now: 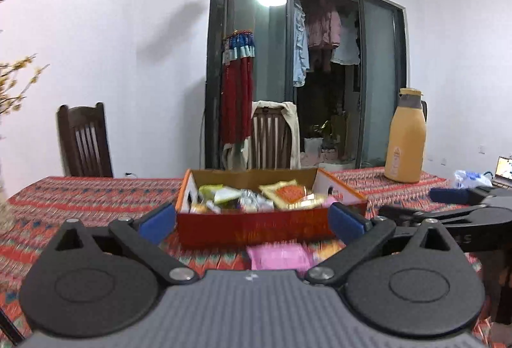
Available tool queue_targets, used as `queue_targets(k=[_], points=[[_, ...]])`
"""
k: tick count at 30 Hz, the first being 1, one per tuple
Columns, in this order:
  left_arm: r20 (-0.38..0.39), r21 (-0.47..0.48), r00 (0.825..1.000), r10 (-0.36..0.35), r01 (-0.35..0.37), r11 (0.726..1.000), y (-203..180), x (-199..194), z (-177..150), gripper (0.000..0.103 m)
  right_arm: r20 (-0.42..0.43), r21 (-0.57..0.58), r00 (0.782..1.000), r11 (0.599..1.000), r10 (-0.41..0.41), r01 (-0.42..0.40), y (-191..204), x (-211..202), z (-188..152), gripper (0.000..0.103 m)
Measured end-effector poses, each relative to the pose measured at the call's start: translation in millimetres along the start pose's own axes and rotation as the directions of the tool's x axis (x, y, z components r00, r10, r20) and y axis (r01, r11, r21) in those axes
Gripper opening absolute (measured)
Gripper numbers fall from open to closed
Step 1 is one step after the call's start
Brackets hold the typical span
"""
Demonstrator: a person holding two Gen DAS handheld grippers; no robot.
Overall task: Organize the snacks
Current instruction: 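Withdraw both open tools toward the last pink and cookie packets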
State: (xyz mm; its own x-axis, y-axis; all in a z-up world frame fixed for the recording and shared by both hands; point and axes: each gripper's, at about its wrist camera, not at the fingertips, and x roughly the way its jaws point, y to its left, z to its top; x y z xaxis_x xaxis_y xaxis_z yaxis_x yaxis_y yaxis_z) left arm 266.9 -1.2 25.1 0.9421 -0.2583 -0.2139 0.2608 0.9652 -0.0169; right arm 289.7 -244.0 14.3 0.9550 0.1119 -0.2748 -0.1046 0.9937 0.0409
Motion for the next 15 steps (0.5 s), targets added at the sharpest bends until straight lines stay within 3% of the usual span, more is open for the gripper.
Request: queue_targets(k=[8, 12, 15], points=[[-0.038, -0.011, 0.999, 0.033, -0.033, 0.999, -8, -58, -36, 0.103, 0.000, -0.020, 0.992, 0.992, -0.123, 0.123, 15, -78, -56, 0.103], [-0.068, -0.043, 0.996, 0.059, -0.062, 0.997, -9, -74, -52, 0.103, 0.042, -0.042, 0.992, 0.991, -0.122, 0.124, 27, -101, -76, 0.103], [-0.103, -0.075, 0.993, 0.063, -0.071, 0.995, -8, -77, -60, 0.103, 0.034, -0.028, 0.997, 0.997, -0.071, 0.072, 32, -106, -81, 0.103]])
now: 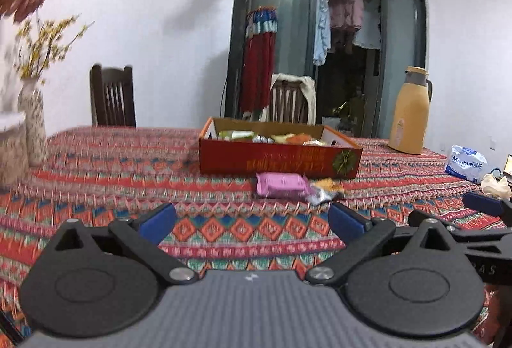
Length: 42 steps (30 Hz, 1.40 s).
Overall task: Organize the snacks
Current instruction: 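Withdraw both open tools toward the last pink and cookie packets, then grasp the pink packet with the left tool while the right tool grasps a cookie packet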
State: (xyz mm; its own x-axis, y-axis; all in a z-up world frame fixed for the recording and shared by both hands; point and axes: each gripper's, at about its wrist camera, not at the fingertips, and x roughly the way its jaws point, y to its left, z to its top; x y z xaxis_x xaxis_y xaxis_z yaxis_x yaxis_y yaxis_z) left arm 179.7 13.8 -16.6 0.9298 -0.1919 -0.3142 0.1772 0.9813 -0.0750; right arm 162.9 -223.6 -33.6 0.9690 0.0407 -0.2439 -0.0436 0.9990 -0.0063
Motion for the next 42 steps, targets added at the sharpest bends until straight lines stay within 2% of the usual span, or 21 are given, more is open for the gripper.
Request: queue_targets(k=[13, 18, 23, 32, 36, 38, 42], points=[[-0.089, 0.016, 0.996, 0.006, -0.005, 1.000, 5, 22, -10, 0.103, -0.128, 0.069, 0.989, 0.996, 0.074, -0.065, -1, 14, -14, 0.103], [-0.144, 0.029, 0.989, -0.020, 0.025, 0.999, 1, 44, -8, 0.103, -0.170, 0.079, 0.985, 0.997, 0.036, -0.022, -12, 32, -9, 0.103], [-0.142, 0.055, 0.988, -0.054, 0.063, 0.996, -3, 66, 5, 0.103, -0.319, 0.189, 0.944, 0.982, 0.082, -0.021, -33, 72, 3, 0.100], [-0.184, -0.005, 0.974, -0.133, 0.135, 0.991, -2, 126, 31, 0.103, -0.333, 0.237, 0.934, 0.970, 0.128, -0.049, -58, 137, 22, 0.099], [-0.230, 0.018, 0.959, -0.163, 0.172, 0.985, -7, 157, 35, 0.103, -0.353, 0.218, 0.923, 0.973, 0.151, -0.076, -55, 175, 28, 0.088], [-0.237, 0.045, 0.960, -0.149, 0.164, 0.985, -9, 171, 38, 0.102, -0.373, 0.200, 0.910, 0.974, 0.180, -0.110, -51, 195, 33, 0.087], [-0.229, 0.031, 0.967, -0.108, 0.119, 0.992, 2, 192, 49, 0.099, -0.419, 0.096, 0.881, 0.975, 0.222, -0.201, -30, 232, 36, 0.083]])
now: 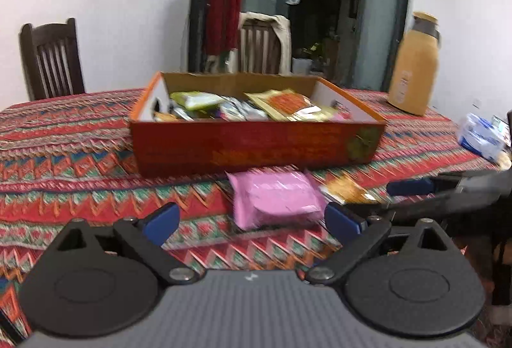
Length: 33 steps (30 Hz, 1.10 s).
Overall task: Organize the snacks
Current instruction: 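Grasp the pink packet with the left tool while the right tool grasps a cookie packet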
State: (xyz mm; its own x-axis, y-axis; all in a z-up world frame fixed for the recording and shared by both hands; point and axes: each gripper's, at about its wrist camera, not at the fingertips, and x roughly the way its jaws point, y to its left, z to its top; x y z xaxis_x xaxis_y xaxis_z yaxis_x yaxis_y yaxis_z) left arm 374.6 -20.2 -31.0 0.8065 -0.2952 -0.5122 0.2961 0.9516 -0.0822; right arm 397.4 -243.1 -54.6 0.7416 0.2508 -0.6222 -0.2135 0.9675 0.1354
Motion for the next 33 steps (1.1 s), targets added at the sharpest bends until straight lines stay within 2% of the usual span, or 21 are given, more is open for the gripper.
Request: queue_targets(k=[4, 5, 7, 8, 9, 11, 13, 15, 16, 19, 22, 25, 27, 29, 30, 31, 33], points=[[-0.014, -0.044, 1.000, -0.005, 0.005, 0.999, 15, 9, 13, 0.099, -0.051, -0.087, 0.999, 0.996, -0.003, -0.001, 8, 32, 9, 0.076], [-0.026, -0.042, 1.000, -0.014, 0.013, 0.999, 15, 14, 15, 0.099, -0.040, -0.112, 0.999, 0.994, -0.014, 0.009, 10, 33, 10, 0.070], [-0.045, -0.036, 0.999, -0.019, 0.017, 0.999, 11, 24, 16, 0.101, -0.031, -0.112, 1.000, 0.994, -0.003, -0.001, 9, 33, 11, 0.066], [-0.057, -0.035, 0.998, -0.018, 0.016, 0.999, 8, 31, 15, 0.101, -0.015, -0.108, 1.000, 0.994, -0.003, 0.001, 6, 32, 10, 0.051], [-0.071, -0.036, 0.997, -0.016, 0.013, 0.999, 4, 37, 15, 0.101, -0.006, -0.099, 1.000, 0.995, 0.004, -0.005, 1, 30, 9, 0.047], [-0.095, -0.033, 0.995, -0.025, 0.022, 0.999, -5, 50, 13, 0.102, -0.013, -0.088, 1.000, 0.996, 0.013, -0.014, -11, 23, 10, 0.043], [-0.132, -0.031, 0.991, -0.023, 0.019, 0.999, -15, 63, 12, 0.103, 0.001, -0.082, 1.000, 0.996, -0.025, 0.025, -24, 15, 11, 0.042], [-0.136, -0.008, 0.991, 0.013, -0.015, 1.000, -24, 72, 11, 0.103, 0.015, -0.052, 0.998, 0.996, -0.066, 0.067, -38, 9, 13, 0.041], [-0.128, 0.019, 0.991, 0.032, -0.029, 0.999, -28, 74, 11, 0.103, 0.022, -0.038, 0.997, 0.996, -0.075, 0.076, -44, 6, 13, 0.037], [-0.125, 0.069, 0.991, 0.043, -0.034, 0.997, -33, 81, 12, 0.103, 0.031, -0.027, 0.995, 0.995, -0.092, 0.092, -53, 3, 13, 0.037], [-0.165, 0.038, 0.986, 0.024, -0.018, 0.999, -26, 87, 14, 0.103, 0.031, -0.064, 0.993, 0.992, -0.110, 0.112, -51, 3, 13, 0.037], [-0.193, 0.050, 0.981, 0.001, 0.009, 0.999, -26, 76, 9, 0.102, 0.031, -0.007, 0.997, 0.998, -0.068, 0.068, -63, -2, 17, 0.045], [-0.206, 0.024, 0.975, -0.079, 0.086, 0.996, -30, 59, 2, 0.102, 0.016, 0.044, 1.000, 0.999, -0.025, 0.024, -72, -3, 19, 0.046], [-0.216, 0.030, 0.956, -0.200, 0.212, 0.977, -38, 45, -4, 0.102, 0.010, 0.065, 1.000, 0.998, -0.002, 0.001, -75, -3, 19, 0.056], [-0.213, 0.045, 0.951, -0.222, 0.236, 0.971, -41, 41, -5, 0.102, 0.005, 0.058, 1.000, 0.998, -0.005, 0.005, -73, -1, 18, 0.064], [-0.205, 0.066, 0.955, -0.216, 0.234, 0.970, -44, 39, -4, 0.102, -0.005, 0.041, 1.000, 0.999, -0.007, 0.007, -70, 3, 18, 0.068], [-0.177, 0.088, 0.975, -0.132, 0.150, 0.985, -45, 43, 2, 0.102, -0.021, 0.028, 1.000, 1.000, 0.013, -0.013, -66, 7, 16, 0.068]])
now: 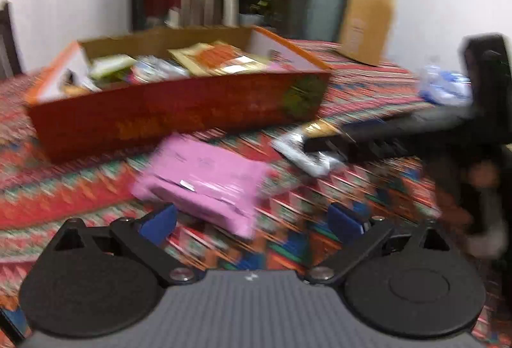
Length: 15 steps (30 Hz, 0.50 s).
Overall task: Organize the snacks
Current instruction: 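Grasp the pink packet with the left tool while the right tool grasps a cookie packet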
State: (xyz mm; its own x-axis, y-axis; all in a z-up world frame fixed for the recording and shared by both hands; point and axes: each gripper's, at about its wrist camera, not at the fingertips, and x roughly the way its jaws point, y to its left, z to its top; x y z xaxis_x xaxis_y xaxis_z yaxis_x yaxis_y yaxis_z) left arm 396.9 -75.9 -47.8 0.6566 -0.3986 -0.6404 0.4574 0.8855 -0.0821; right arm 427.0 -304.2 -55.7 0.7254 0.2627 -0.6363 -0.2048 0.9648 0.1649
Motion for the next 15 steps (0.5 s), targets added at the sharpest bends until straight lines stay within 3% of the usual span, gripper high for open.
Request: queue_targets(k=[2, 5, 7, 8, 10, 11, 12, 15], points=[[0.008, -0.066, 1.000, 0.022, -0.022, 0.998, 6, 8, 10, 0.102, -0.008, -0.003, 1.000, 1.000, 0.025, -0.025, 3, 4, -1, 0.069], [0.014, -0.135, 1.000, 0.025, -0.023, 0.991, 12, 21, 22, 0.102, -0.006, -0.044, 1.000, 0.999, -0.001, 0.000, 11, 10, -4, 0.071], [-0.018, -0.177, 0.999, 0.040, -0.042, 0.983, 15, 33, 26, 0.097, -0.002, -0.091, 0.999, 0.995, -0.041, 0.041, 18, 10, -6, 0.066], [-0.026, -0.205, 0.999, 0.040, -0.044, 0.978, 17, 39, 28, 0.097, 0.005, -0.111, 0.998, 0.992, -0.058, 0.058, 21, 10, -7, 0.054], [-0.004, -0.194, 0.998, 0.057, -0.057, 0.979, 14, 39, 27, 0.086, 0.001, -0.101, 0.999, 0.994, -0.044, 0.043, 20, 8, -6, 0.042], [-0.001, -0.170, 0.997, 0.074, -0.073, 0.983, 10, 39, 27, 0.078, 0.002, -0.111, 0.999, 0.993, -0.048, 0.048, 20, 7, -6, 0.042], [0.001, -0.140, 0.996, 0.092, -0.091, 0.986, 7, 40, 27, 0.063, 0.003, -0.118, 0.999, 0.992, -0.054, 0.054, 21, 7, -6, 0.041], [0.007, -0.131, 0.995, 0.097, -0.095, 0.987, 4, 41, 24, 0.061, 0.013, -0.142, 0.997, 0.987, -0.071, 0.072, 22, 5, -7, 0.039]])
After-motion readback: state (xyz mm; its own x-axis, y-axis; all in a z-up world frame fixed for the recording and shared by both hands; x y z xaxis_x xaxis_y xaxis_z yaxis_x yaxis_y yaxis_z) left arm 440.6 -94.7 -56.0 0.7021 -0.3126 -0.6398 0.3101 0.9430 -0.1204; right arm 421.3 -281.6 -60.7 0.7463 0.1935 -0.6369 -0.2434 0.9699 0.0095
